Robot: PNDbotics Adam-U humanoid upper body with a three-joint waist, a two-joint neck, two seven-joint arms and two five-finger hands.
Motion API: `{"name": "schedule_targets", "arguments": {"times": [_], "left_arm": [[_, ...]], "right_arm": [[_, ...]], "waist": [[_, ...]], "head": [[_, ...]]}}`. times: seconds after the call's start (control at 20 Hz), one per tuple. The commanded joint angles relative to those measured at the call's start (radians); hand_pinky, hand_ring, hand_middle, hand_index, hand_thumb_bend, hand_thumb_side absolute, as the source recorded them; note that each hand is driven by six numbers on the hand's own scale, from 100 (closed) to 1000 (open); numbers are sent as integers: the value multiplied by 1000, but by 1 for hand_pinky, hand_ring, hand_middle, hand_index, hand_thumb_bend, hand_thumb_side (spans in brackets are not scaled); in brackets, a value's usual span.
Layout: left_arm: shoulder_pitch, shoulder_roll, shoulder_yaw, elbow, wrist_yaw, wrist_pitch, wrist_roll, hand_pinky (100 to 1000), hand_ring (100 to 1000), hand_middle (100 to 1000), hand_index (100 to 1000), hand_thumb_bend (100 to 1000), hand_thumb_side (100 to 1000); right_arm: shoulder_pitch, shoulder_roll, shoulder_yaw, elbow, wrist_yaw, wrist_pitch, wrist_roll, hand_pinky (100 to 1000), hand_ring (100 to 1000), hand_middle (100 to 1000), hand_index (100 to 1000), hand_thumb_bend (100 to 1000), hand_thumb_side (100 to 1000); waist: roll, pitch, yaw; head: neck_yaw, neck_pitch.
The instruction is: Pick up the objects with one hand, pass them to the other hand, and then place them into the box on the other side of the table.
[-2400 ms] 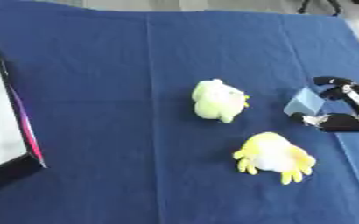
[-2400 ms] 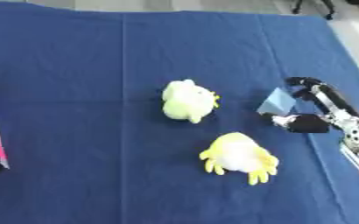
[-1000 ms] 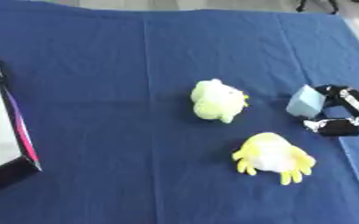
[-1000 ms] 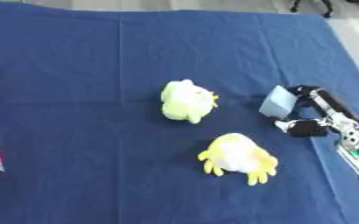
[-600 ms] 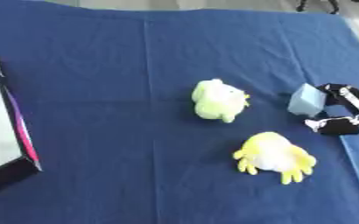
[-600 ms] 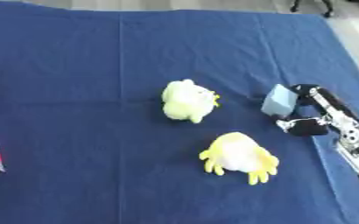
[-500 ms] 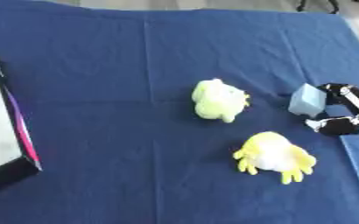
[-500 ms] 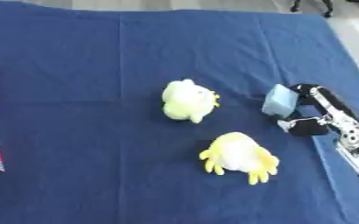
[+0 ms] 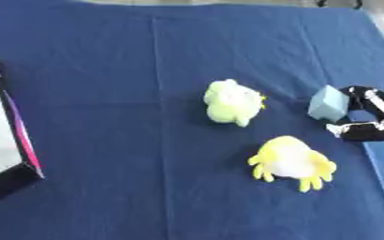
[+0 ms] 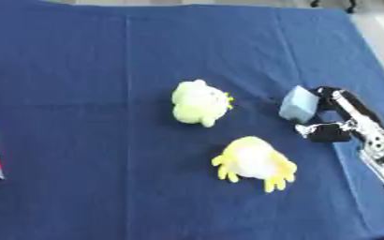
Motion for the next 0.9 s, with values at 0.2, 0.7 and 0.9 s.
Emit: {"name": "schedule_targets", "arguments": {"times": [0.2, 0.7, 0.9], "left_arm": [[13, 18, -5, -3, 4, 6, -2, 1000, 761, 744, 736, 111, 873], [23, 16, -6, -3, 14, 9, -1, 1000, 760, 745, 736, 107, 854], [12, 10, -7, -8, 30, 5, -1, 1000, 760, 745, 737, 100, 825]], "right_arm": [[21, -48, -17, -38, -61, -8, -9, 781, 709, 661, 632, 301, 100], [46, -56, -8, -138, -107, -15, -51, 769, 679, 643, 623, 289, 100], [29, -72, 16, -147, -134, -59, -67, 758, 658, 640, 628, 257, 100]], "waist": [[1, -54, -7], [3, -85, -16], [12, -104, -18]], "head": [[3, 12], [2, 14], [1, 20]]}}
